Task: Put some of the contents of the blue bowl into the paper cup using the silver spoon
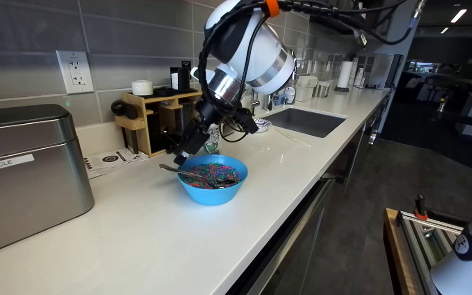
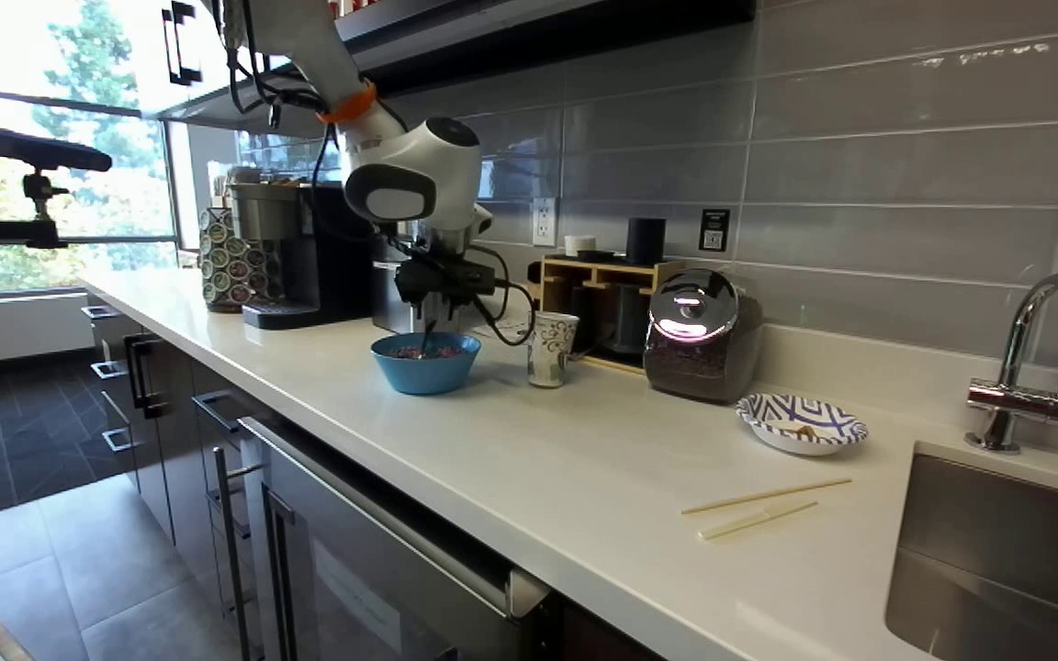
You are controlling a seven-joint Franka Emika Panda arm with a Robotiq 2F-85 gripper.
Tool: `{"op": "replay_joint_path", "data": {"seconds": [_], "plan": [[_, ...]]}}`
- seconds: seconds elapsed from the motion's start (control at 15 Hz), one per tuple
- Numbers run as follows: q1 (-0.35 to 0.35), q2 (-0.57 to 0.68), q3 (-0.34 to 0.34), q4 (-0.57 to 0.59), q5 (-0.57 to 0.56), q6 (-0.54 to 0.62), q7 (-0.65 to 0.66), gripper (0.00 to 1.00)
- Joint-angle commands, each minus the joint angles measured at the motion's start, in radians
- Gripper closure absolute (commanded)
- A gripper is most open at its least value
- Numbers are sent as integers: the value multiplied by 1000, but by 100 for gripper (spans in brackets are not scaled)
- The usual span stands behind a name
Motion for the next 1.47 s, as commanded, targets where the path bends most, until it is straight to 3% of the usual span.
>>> {"op": "replay_joint_path", "data": {"seconds": [0.0, 0.13, 0.33, 0.67, 0.8, 1.07, 1.13, 1.4], "plan": [[-14, -93, 1, -49, -230, -78, 201, 14], [-24, -136, -2, -52, -370, -170, 338, 1], [-45, -198, 3, -30, -500, -352, 502, 0], [-63, -296, -13, -11, -561, -565, 720, 0], [-67, -325, -16, -8, -617, -609, 818, 0], [-77, -357, -8, -4, -837, -642, 1061, 0], [-61, -339, -24, -4, -757, -605, 963, 0], [-63, -347, -22, -4, -812, -613, 1033, 0]]}}
